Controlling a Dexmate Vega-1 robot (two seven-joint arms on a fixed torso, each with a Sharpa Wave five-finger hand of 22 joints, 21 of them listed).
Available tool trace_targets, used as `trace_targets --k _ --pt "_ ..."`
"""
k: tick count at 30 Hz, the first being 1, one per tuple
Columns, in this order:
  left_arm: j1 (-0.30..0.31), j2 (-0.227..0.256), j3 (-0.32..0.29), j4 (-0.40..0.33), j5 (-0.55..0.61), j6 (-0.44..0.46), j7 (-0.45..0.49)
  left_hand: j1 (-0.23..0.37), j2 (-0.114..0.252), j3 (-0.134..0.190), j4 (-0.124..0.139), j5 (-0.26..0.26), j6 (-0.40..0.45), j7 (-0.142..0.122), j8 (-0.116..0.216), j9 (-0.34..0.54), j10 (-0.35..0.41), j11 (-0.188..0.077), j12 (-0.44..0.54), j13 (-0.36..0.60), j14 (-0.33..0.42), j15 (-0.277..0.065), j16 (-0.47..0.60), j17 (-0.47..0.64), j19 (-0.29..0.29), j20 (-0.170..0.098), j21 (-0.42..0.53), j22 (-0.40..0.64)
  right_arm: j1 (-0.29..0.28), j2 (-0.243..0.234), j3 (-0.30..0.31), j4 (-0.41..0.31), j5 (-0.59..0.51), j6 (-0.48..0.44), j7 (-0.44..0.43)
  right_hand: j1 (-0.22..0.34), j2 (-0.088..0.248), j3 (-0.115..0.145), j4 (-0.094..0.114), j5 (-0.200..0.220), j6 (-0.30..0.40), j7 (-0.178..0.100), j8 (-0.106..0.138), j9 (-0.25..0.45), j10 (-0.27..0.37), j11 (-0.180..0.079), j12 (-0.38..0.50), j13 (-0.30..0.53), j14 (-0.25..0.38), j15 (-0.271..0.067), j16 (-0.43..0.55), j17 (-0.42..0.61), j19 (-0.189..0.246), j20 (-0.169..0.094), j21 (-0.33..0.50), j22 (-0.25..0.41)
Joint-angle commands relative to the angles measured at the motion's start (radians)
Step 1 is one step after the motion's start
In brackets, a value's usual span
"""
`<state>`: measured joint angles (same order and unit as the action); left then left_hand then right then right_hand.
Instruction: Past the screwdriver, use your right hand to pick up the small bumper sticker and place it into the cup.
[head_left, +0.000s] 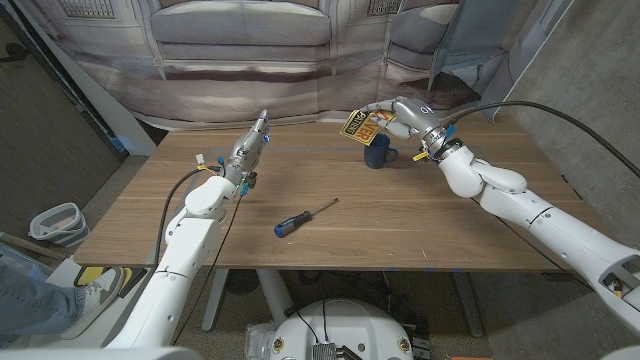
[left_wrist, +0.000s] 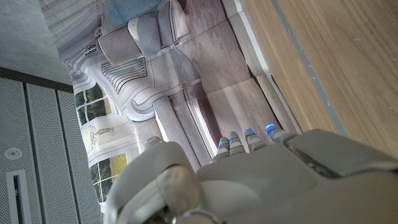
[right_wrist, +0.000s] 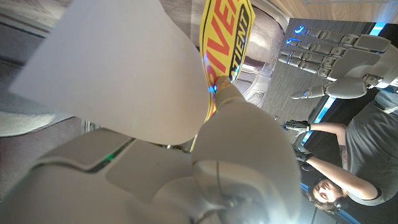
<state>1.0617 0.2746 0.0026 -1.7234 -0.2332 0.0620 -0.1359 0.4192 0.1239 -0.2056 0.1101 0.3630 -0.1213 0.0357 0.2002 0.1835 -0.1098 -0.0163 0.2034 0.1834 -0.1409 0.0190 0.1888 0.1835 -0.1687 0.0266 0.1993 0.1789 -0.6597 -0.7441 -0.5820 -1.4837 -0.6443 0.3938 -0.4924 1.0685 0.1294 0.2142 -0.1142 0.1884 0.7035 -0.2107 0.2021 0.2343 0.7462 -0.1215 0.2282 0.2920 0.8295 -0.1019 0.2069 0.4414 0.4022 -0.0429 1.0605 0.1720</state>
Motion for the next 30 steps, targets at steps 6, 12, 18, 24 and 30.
trace_targets --k 6,12,18,24,30 --pt "0.006 -0.002 -0.003 0.001 0.000 0.001 -0.001 0.011 0.003 -0.009 -0.002 -0.004 -0.002 -0.001 -0.003 0.005 -0.009 0.002 -0.001 0.006 -0.010 0.001 0.000 0.002 -0.018 0.009 0.000 0.004 0.033 0.024 -0.026 0.037 0.006 0.000 0.001 -0.017 -0.002 0.002 0.009 -0.002 -0.002 -0.002 0.003 0.002 -0.004 -0.001 0.000 -0.002 -0.048 -0.120 -0.015 -0.013 -0.015 -0.148 -0.025 -0.003" --pt "0.008 -0.002 -0.004 -0.002 0.001 0.004 0.000 0.011 0.003 -0.009 -0.002 -0.004 -0.002 -0.002 -0.003 0.005 -0.008 0.003 0.000 0.006 -0.011 0.001 0.000 0.002 -0.018 0.009 0.000 0.004 0.039 0.028 -0.033 0.048 0.013 -0.003 0.006 -0.021 -0.004 0.002 0.009 -0.002 -0.001 -0.002 0.004 0.002 -0.005 -0.001 0.001 -0.003 -0.068 -0.118 -0.019 -0.019 -0.018 -0.147 -0.035 -0.003" --pt "0.009 -0.001 -0.005 -0.004 0.001 0.003 -0.002 0.012 0.004 -0.010 -0.002 -0.004 -0.002 -0.001 -0.003 0.005 -0.009 0.002 -0.001 0.006 -0.011 0.000 0.000 0.002 -0.018 0.008 0.001 0.004 0.053 0.040 -0.044 0.068 0.016 -0.005 0.010 -0.028 -0.006 0.002 0.011 -0.002 -0.001 -0.004 0.004 0.001 -0.010 -0.002 0.000 -0.005 -0.096 -0.116 -0.023 -0.027 -0.019 -0.146 -0.046 -0.004" --pt "0.011 -0.002 -0.008 -0.006 0.000 0.006 -0.001 0.012 0.004 -0.011 -0.002 -0.004 -0.002 -0.001 -0.003 0.005 -0.008 0.002 0.000 0.006 -0.011 0.001 0.000 0.002 -0.018 0.008 0.001 0.004 0.065 0.048 -0.051 0.082 0.023 -0.019 0.018 -0.028 -0.007 0.005 0.008 -0.001 0.000 -0.002 0.004 0.000 -0.016 0.003 -0.002 -0.009 -0.122 -0.115 -0.024 -0.034 -0.022 -0.147 -0.058 -0.004" --pt "0.011 -0.001 -0.009 -0.006 0.002 0.005 -0.003 0.013 0.004 -0.012 -0.001 -0.004 -0.002 -0.001 -0.003 0.005 -0.008 0.003 0.000 0.006 -0.011 0.000 0.000 0.002 -0.018 0.008 0.001 0.004 0.074 0.055 -0.057 0.100 0.031 -0.034 0.022 -0.044 -0.016 -0.001 0.013 -0.001 -0.005 -0.001 0.003 -0.001 -0.026 0.016 -0.004 -0.014 -0.147 -0.105 -0.023 -0.042 -0.021 -0.144 -0.072 -0.005"
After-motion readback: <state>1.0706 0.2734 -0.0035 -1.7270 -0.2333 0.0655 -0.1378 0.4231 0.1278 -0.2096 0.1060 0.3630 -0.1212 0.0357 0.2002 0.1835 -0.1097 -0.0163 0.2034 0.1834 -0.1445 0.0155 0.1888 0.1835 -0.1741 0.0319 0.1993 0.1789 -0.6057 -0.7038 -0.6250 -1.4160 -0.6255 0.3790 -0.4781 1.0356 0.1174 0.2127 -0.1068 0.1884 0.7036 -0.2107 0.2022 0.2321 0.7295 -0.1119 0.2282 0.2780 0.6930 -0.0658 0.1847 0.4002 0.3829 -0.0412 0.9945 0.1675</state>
